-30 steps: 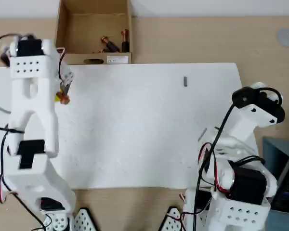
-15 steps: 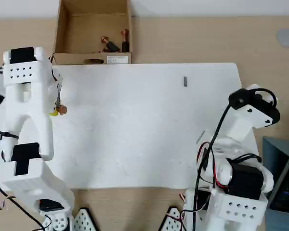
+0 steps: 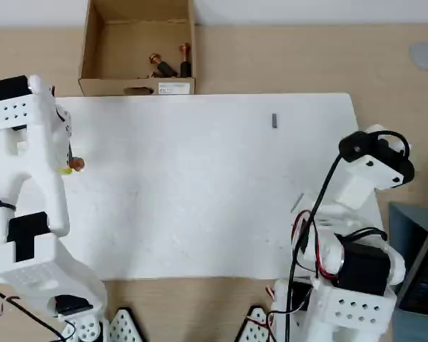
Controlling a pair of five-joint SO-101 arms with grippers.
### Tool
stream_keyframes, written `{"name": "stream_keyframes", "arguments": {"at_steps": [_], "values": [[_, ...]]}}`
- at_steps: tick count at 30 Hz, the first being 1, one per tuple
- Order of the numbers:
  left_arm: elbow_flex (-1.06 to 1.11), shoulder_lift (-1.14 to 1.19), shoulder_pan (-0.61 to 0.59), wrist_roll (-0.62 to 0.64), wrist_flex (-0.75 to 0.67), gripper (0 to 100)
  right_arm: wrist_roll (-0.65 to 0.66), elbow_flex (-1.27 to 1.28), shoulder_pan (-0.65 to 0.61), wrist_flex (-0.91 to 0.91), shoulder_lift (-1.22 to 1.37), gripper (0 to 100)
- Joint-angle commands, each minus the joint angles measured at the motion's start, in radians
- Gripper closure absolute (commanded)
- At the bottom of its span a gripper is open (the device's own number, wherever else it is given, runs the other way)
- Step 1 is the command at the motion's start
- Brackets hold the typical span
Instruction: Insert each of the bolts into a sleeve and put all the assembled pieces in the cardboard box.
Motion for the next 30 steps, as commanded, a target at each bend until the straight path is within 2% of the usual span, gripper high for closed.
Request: {"name": "stream_keyframes", "arguments": {"at_steps": [1,7,10,13,17,20,21,26,30], "values": [[0.005,-0.064,-0.005,-0.005,-0.006,79,0.006,-0.002,0.01,-0.015,-0.008,98.9],[-0.005,-0.07,-0.003,-0.026,-0.006,77,0.008,-0.002,0.015,-0.015,-0.01,98.9],[-0.005,-0.07,-0.006,-0.107,-0.005,80,0.008,-0.002,0.015,-0.015,-0.01,98.9],[-0.005,-0.07,-0.009,-0.212,-0.005,89,0.008,-0.002,0.015,-0.015,-0.01,98.9],[-0.005,-0.071,-0.009,-0.339,-0.002,91,0.008,-0.002,0.015,-0.014,-0.01,98.9],[-0.005,-0.071,-0.02,-0.422,0.0,97,0.008,-0.002,0.015,-0.014,-0.01,98.9],[-0.006,-0.071,-0.02,-0.473,0.0,100,0.008,-0.002,0.015,-0.014,-0.01,98.9],[-0.083,-0.073,-0.025,-0.772,0.055,100,0.008,-0.002,0.015,-0.014,-0.01,98.9],[-0.147,-0.117,-0.031,-1.123,0.054,100,0.008,-0.002,0.015,-0.014,-0.01,98.9]]}}
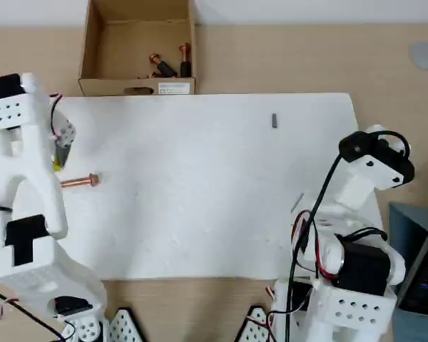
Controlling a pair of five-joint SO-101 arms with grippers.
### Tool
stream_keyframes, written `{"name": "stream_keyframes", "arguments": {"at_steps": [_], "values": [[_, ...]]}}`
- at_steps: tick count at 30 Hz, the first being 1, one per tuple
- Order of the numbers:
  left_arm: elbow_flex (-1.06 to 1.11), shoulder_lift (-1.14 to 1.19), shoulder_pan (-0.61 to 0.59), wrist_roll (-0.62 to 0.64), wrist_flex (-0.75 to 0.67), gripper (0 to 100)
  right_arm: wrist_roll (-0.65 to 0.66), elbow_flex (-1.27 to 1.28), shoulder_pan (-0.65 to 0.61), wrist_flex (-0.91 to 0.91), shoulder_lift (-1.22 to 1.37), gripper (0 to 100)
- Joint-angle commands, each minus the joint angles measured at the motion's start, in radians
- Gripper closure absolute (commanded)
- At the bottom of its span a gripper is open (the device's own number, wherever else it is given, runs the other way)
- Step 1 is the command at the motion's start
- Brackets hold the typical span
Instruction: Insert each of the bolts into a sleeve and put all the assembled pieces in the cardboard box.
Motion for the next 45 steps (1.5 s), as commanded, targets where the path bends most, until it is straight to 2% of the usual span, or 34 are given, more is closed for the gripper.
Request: {"name": "stream_keyframes", "arguments": {"at_steps": [1,8,15,19,23,30,35,41,45], "values": [[-0.084,-0.097,-0.008,-0.31,0.012,100,0.008,-0.001,0.015,-0.014,-0.01,98.9],[0.069,-0.297,0.012,-0.66,0.012,100,0.008,-0.001,0.015,-0.014,-0.01,98.9],[0.373,-0.526,0.012,-0.887,0.011,99,0.008,0.002,0.015,-0.015,-0.01,98.9],[0.47,-0.533,0.012,-0.996,-0.008,99,0.008,0.005,0.015,-0.015,-0.01,98.9],[0.525,-0.472,0.012,-1.162,-0.072,99,0.008,0.007,0.012,-0.017,-0.01,98.9],[0.47,-0.334,0.012,-1.444,-0.077,99,0.008,0.007,0.013,-0.015,-0.01,98.9],[0.367,-0.255,0.011,-1.567,-0.077,98,0.008,0.007,0.012,-0.015,-0.01,98.9],[0.261,-0.185,0.012,-1.651,-0.077,86,0.008,0.007,0.01,-0.015,-0.008,98.9],[0.235,-0.136,0.014,-1.726,-0.077,86,0.008,0.007,0.01,-0.015,-0.008,98.9]]}}
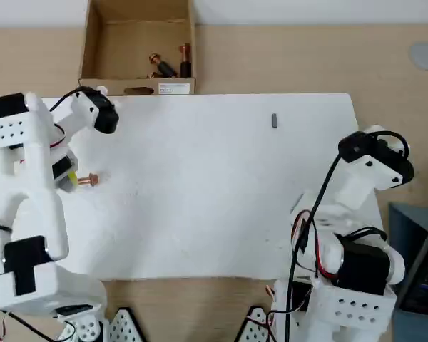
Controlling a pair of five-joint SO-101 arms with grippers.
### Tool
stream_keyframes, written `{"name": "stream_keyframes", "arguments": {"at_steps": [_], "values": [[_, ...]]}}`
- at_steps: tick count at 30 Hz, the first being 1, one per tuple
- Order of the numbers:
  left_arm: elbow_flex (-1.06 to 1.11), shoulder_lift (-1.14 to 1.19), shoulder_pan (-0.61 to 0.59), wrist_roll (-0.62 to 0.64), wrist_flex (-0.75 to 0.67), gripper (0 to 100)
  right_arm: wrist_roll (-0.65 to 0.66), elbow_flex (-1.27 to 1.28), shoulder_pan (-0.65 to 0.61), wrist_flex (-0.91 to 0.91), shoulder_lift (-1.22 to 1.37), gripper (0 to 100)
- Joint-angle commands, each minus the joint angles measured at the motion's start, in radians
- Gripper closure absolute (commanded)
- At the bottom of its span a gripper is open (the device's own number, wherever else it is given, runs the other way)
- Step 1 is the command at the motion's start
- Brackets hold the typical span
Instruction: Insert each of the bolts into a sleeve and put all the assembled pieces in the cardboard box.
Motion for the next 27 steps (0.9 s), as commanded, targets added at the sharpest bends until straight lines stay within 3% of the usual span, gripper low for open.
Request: {"name": "stream_keyframes", "arguments": {"at_steps": [1,10,16,27], "values": [[-0.061,0.024,0.011,-0.06,-0.006,86,0.008,0.001,0.01,-0.015,-0.008,98.9],[-0.063,0.108,0.011,-0.158,-0.023,86,0.009,0.001,0.01,-0.021,-0.008,98.9],[-0.061,0.17,0.009,-0.16,-0.181,86,0.009,0.001,0.01,-0.021,-0.008,98.9],[-0.061,0.294,0.061,-0.155,-0.19,86,0.009,-0.001,0.01,-0.021,-0.008,98.9]]}}
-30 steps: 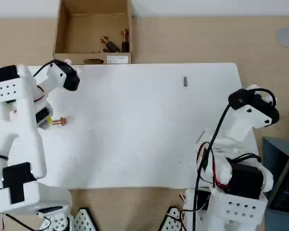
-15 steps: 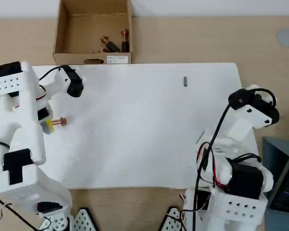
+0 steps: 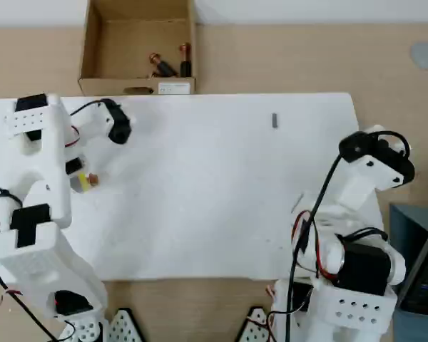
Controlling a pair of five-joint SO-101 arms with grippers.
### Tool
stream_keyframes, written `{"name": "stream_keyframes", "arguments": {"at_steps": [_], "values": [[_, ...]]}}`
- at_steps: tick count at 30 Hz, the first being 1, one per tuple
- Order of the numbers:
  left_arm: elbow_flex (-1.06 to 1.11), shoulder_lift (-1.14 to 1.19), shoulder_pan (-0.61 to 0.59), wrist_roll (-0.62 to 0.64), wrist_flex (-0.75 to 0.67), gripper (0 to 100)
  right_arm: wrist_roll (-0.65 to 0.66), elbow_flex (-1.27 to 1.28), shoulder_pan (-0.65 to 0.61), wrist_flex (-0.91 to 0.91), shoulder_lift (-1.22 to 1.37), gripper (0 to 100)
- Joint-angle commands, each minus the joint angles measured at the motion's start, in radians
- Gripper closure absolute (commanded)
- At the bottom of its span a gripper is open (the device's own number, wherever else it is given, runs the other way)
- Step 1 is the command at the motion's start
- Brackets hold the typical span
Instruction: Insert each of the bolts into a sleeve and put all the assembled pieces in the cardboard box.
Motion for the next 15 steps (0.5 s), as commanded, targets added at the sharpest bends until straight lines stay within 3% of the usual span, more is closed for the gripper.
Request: {"name": "stream_keyframes", "arguments": {"at_steps": [1,6,12,15], "values": [[-0.049,0.019,0.017,-0.005,-0.006,86,0.009,-0.001,0.01,-0.021,-0.008,98.9],[-0.049,0.09,0.015,-0.002,-0.069,86,0.009,-0.001,0.01,-0.021,-0.008,98.9],[-0.048,0.128,0.021,0.011,-0.069,100,0.009,-0.001,0.01,-0.021,-0.008,98.9],[-0.046,0.124,0.021,0.015,-0.068,100,0.009,-0.005,0.01,-0.021,-0.008,98.9]]}}
